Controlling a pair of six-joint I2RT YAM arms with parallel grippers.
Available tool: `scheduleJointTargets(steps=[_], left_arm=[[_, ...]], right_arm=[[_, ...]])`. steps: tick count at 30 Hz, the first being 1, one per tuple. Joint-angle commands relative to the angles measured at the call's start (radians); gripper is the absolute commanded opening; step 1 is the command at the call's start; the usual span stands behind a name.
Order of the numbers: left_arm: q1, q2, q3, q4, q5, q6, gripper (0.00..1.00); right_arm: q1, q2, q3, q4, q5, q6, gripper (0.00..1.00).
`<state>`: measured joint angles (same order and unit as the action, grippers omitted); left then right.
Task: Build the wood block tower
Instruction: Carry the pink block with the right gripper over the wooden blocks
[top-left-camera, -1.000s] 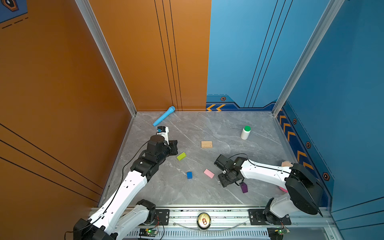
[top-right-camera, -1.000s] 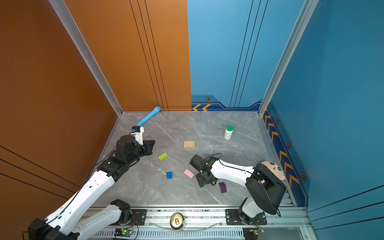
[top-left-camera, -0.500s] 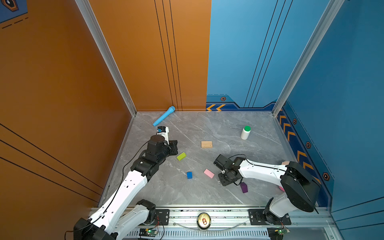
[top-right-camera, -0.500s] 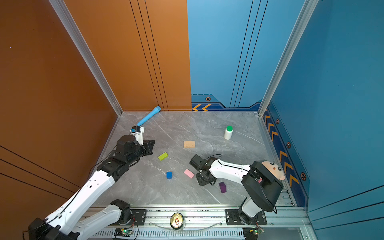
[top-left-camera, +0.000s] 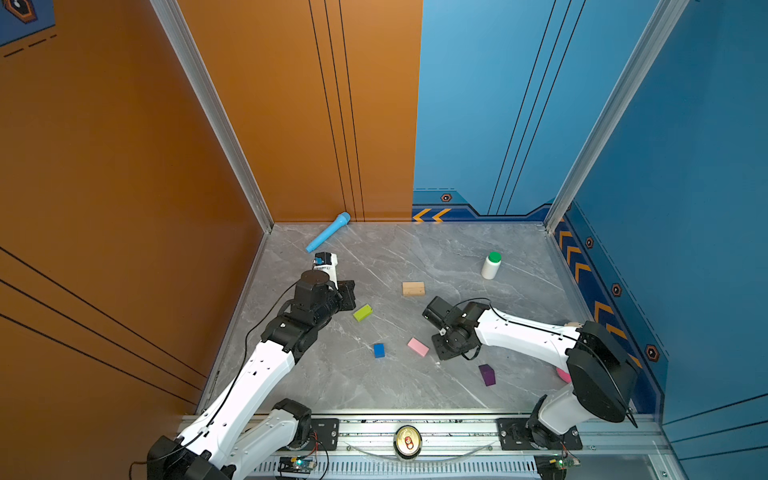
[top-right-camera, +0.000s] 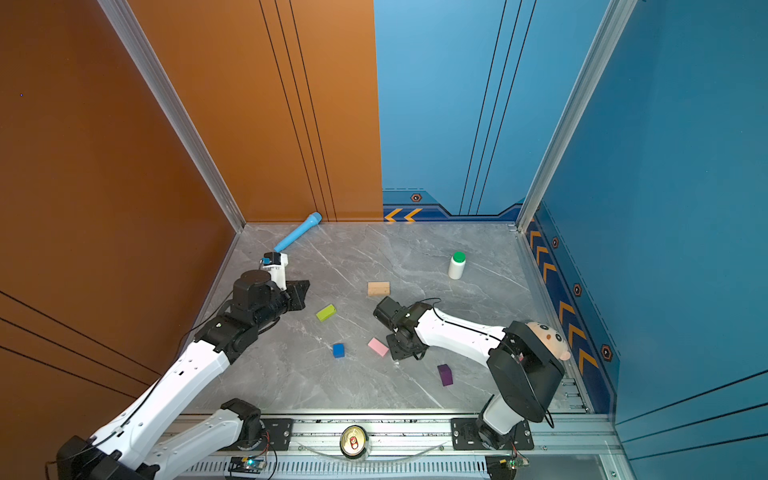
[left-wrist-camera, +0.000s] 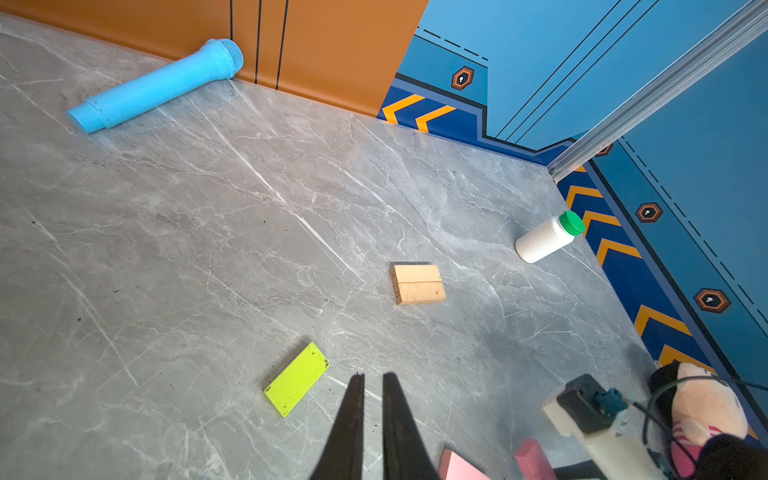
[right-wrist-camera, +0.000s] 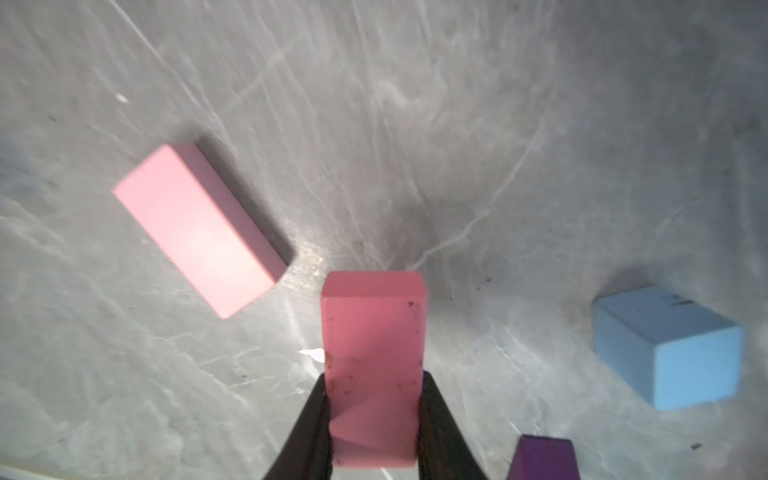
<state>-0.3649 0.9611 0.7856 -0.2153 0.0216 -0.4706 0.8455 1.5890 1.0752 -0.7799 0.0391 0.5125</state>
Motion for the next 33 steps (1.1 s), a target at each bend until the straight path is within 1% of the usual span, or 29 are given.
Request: scheduleJointTargets(steps=[1,8,14,18,20,22,26,33], left_arm=[[0.012,0.003,-0.015,-0.009,-0.02,0.023,0.12],[0.033,0.022,-0.011,0.001,-0.001,0.032,0.12],[0.055,0.037,-0.014,0.016,0.024,0.036,0.12],[0.067,0.042,-0.012,0.016,0.029,0.043,0.12],[0.072,0.044,-0.011,0.016,0.031,0.046,0.12],[0.078,0.05,-0.013,0.016,0.032,0.048,0.12],[0.089,0.054,-0.004,0.016,0.047,0.051,0.12],[0.098,0.044,-0.014,0.016,0.049,0.055,0.12]], right_arm=[[-0.021,0.031,0.121,-0.109,0.049,-0.016,0.02],[-0.08,0.197,0.355,-0.153,0.019,0.007,0.0],[-0.118,0.355,0.556,-0.17,0.051,0.032,0.0],[-0.132,0.447,0.663,-0.17,0.08,0.043,0.0],[-0.138,0.493,0.71,-0.17,0.077,0.048,0.0],[-0.174,0.547,0.766,-0.171,0.068,0.055,0.0],[-0.198,0.623,0.845,-0.19,0.07,0.065,0.02],[-0.218,0.676,0.903,-0.192,0.077,0.077,0.01]])
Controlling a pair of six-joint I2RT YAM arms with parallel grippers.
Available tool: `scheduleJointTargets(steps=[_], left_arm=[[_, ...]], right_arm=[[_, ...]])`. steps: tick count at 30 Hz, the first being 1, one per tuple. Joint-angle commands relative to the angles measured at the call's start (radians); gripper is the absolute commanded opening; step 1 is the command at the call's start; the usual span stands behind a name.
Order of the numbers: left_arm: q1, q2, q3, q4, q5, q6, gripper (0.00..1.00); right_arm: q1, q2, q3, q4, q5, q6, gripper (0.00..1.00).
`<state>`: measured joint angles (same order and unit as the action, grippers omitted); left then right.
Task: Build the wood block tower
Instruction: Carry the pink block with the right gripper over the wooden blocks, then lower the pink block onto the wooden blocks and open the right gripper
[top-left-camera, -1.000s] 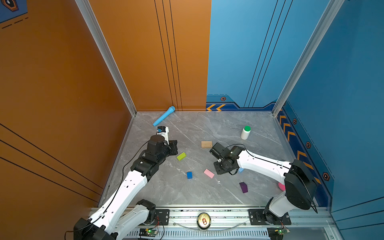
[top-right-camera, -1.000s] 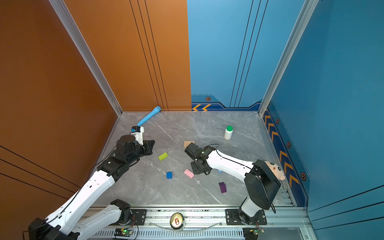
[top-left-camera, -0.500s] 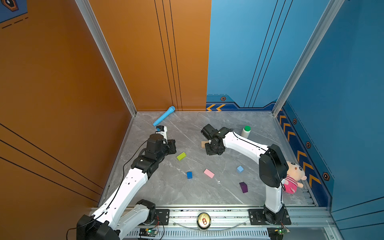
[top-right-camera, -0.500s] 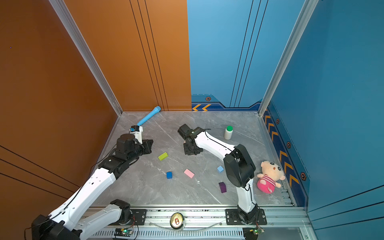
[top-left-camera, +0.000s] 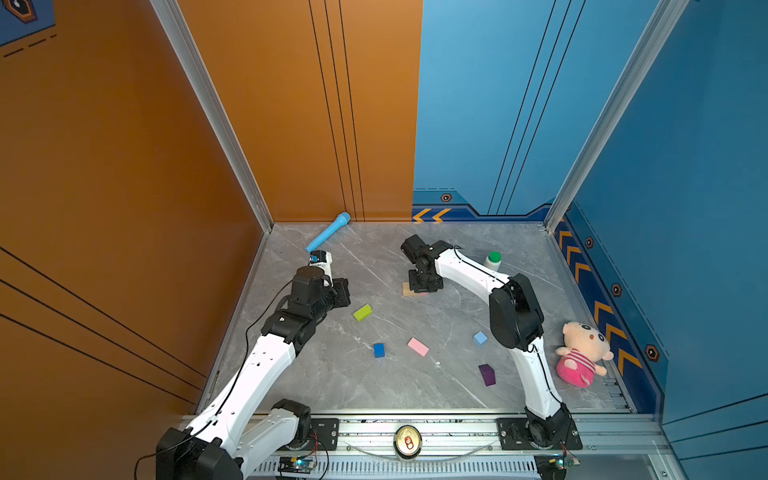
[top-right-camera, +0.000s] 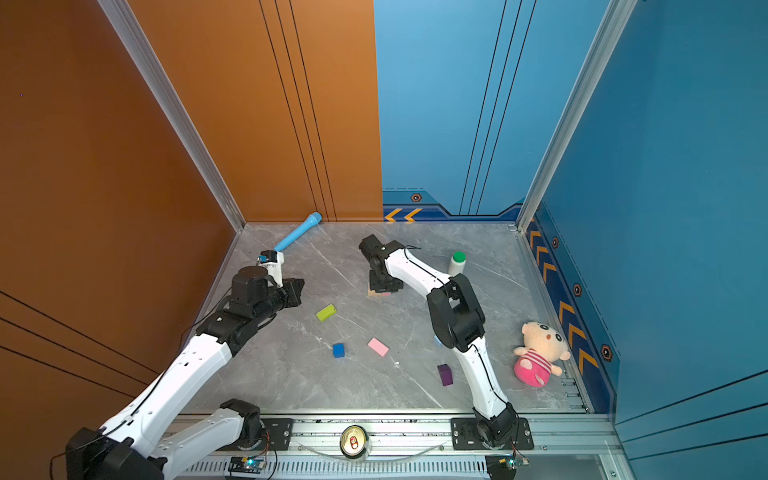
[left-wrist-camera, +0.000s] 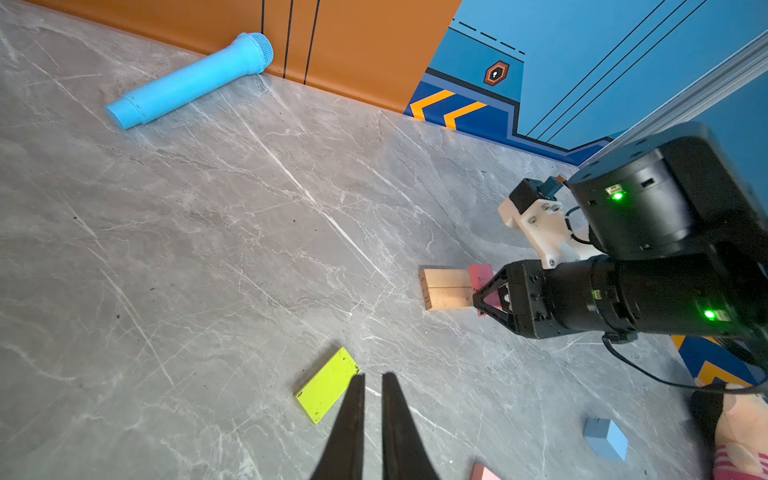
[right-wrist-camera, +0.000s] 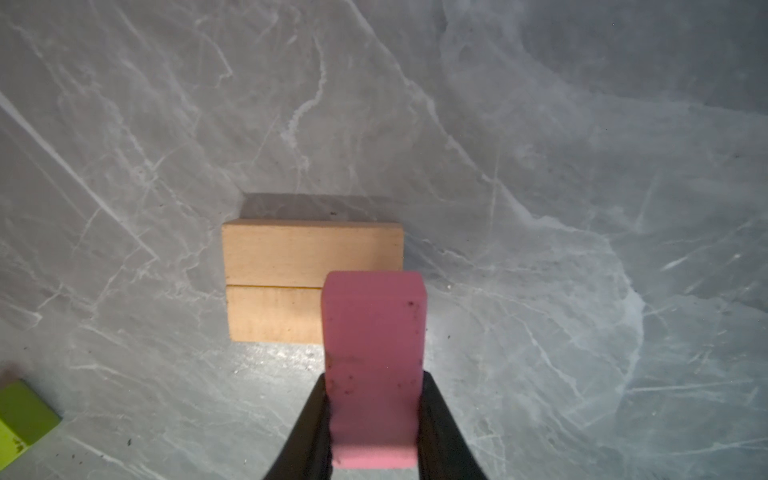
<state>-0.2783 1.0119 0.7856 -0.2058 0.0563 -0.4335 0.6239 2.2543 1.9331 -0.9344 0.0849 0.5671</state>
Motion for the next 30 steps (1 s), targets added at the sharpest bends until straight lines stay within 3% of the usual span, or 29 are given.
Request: scheduleJointTargets(steps=[1,30], left_arm=[[0.013,-0.005,-0.014,0.007,0.014,0.018,0.12],[0.025,0.002,-0.019,0.006,0.02,0.019,0.12]], right_arm=[[0.003,0.016,0.054,-0.037,0.028,0.02,0.01],[0.001,0.071,0.083,-0.037,0.004,0.02,0.09]])
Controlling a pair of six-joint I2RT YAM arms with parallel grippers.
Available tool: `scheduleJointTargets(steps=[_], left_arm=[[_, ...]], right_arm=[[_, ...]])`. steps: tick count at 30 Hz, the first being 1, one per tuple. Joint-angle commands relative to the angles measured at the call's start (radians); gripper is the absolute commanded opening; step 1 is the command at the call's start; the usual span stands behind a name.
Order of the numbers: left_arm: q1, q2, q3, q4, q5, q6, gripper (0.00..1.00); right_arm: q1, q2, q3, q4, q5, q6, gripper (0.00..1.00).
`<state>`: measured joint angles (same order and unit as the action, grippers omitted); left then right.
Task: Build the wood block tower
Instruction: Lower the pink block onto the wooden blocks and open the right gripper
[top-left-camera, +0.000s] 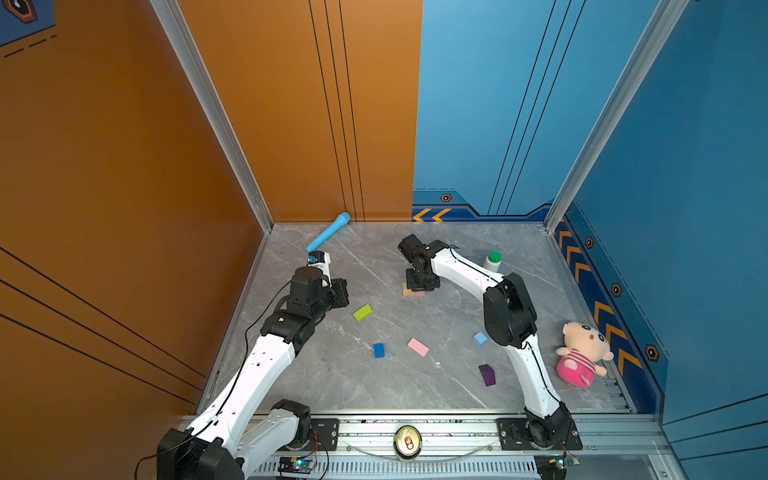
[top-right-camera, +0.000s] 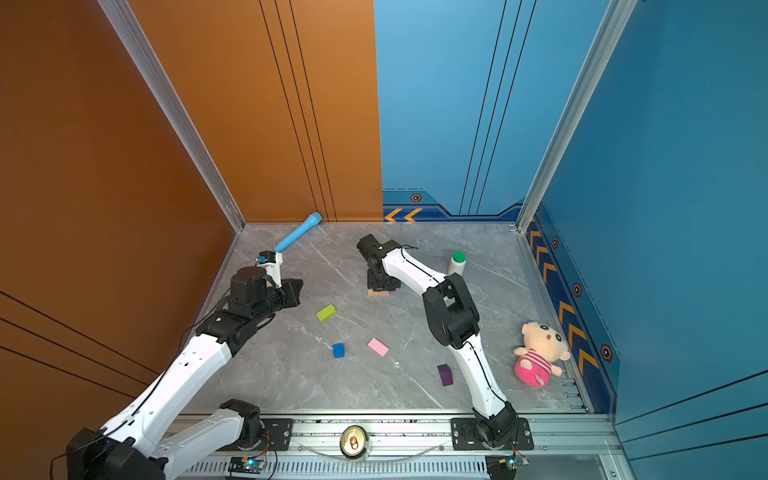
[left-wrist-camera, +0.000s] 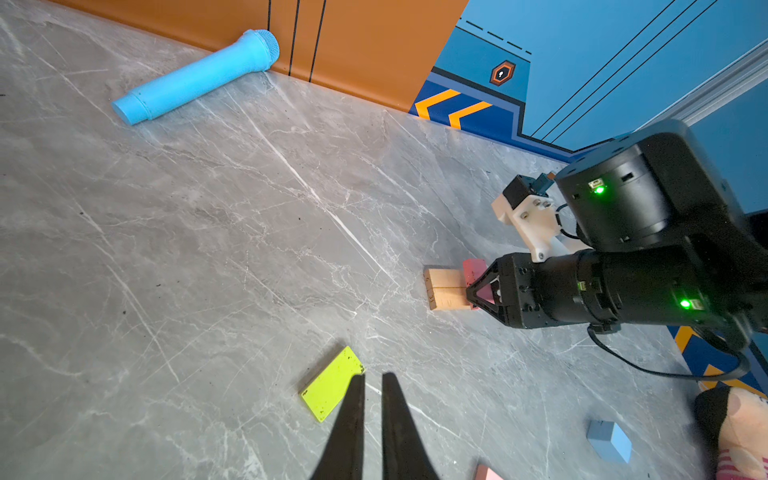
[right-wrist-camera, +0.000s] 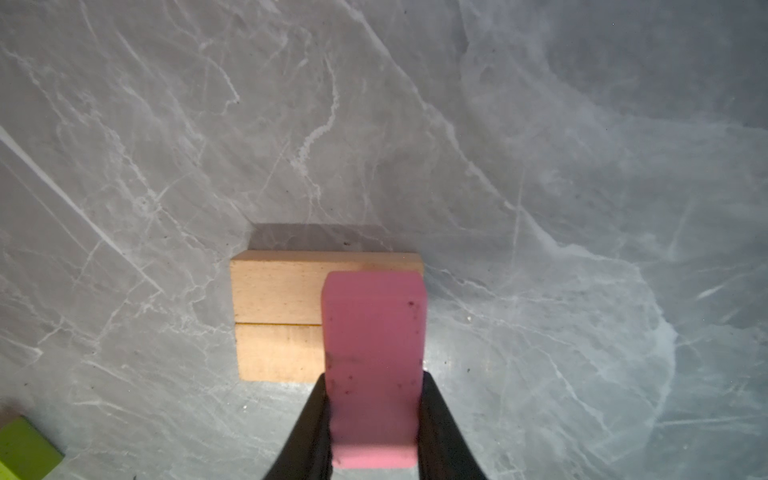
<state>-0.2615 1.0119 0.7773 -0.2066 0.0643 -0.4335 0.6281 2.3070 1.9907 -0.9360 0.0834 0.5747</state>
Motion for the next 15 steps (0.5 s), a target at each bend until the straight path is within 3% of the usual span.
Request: scheduleJointTargets(steps=[1,15], left_arm=[[0.009,0.002,-0.012,0.007,0.014,0.019,0.12],[0.014,0.002,-0.013,0.007,0.014,0.022,0.12]], right_arm=[[-0.002,0.021,0.026,-0.035,0.005,0.013,0.11],[-0.004,0.031,0.033,-0.038,0.006,0.01,0.13]])
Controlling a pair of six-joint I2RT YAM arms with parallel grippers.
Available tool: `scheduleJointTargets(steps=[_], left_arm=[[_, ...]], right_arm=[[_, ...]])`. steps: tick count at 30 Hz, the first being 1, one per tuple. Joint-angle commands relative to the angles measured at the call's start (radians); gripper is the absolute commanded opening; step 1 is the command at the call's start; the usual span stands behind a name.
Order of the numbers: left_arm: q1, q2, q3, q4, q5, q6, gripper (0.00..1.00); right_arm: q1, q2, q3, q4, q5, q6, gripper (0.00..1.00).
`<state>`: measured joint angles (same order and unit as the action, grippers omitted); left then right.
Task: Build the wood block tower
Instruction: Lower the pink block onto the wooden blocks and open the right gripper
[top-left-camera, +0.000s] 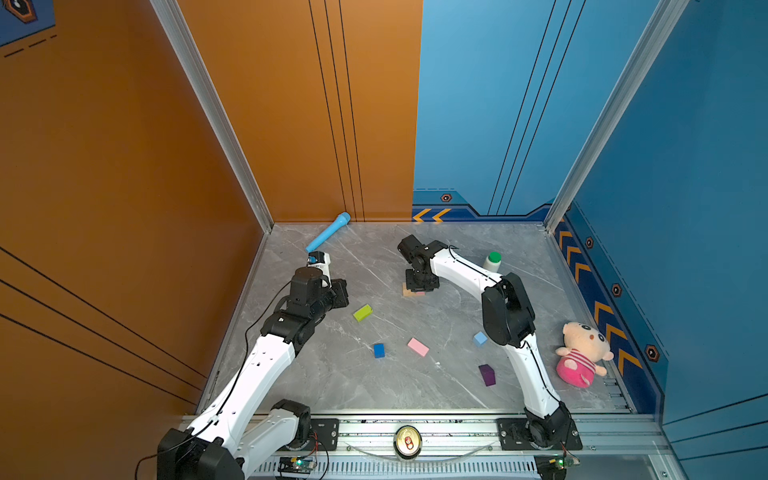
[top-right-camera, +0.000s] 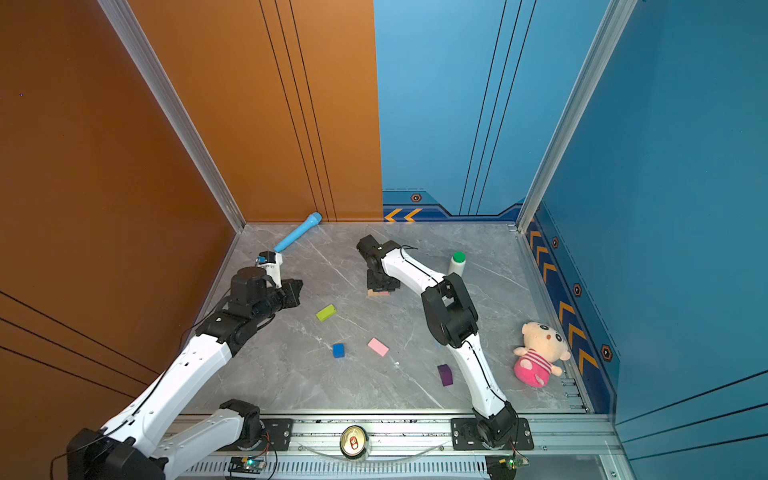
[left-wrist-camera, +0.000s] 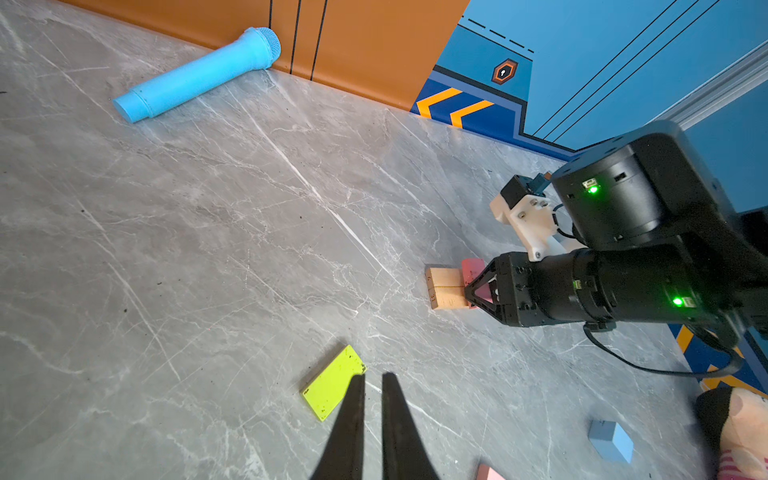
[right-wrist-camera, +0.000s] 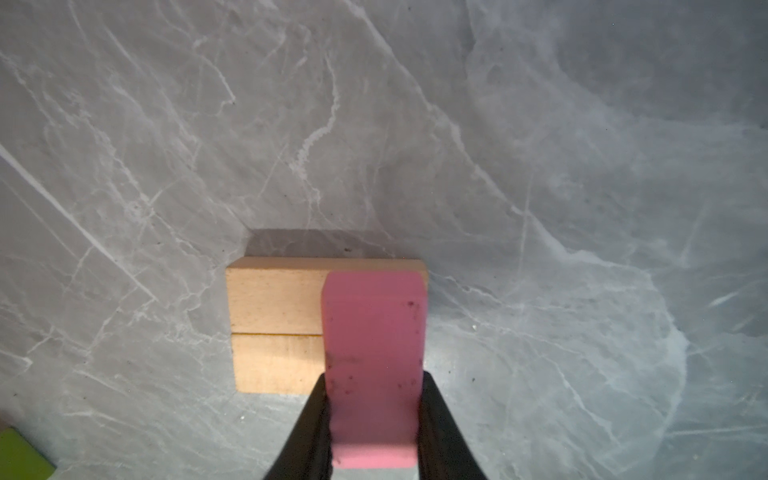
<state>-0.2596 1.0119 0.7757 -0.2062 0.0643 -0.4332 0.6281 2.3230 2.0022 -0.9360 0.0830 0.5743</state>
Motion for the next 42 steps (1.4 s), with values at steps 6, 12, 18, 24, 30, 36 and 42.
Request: scheduleJointTargets(steps=[6,12,18,24,30,36,42], left_arm=[[0.014,0.007,-0.012,0.007,0.015,0.023,0.12],[0.017,0.01,-0.01,0.007,0.019,0.022,0.12],[0.017,0.008,-0.011,0.008,0.017,0.022,0.12],[0.017,0.009,-0.011,0.008,0.018,0.022,0.12],[0.019,0.011,-0.012,0.007,0.018,0.022,0.12],[0.021,0.009,-0.011,0.007,0.019,0.022,0.12],[0.021,0.008,-0.013,0.007,0.019,0.023,0.12]], right_arm=[[-0.004,0.018,0.028,-0.038,0.003,0.012,0.18],[-0.005,0.021,0.029,-0.038,0.002,0.011,0.22],[-0.007,0.024,0.028,-0.038,0.003,0.012,0.24],[-0.01,0.025,0.027,-0.038,0.003,0.013,0.28],[-0.011,0.025,0.032,-0.038,0.003,0.013,0.33],[-0.012,0.025,0.033,-0.039,0.004,0.013,0.39],[-0.01,0.023,0.036,-0.039,0.004,0.014,0.4]])
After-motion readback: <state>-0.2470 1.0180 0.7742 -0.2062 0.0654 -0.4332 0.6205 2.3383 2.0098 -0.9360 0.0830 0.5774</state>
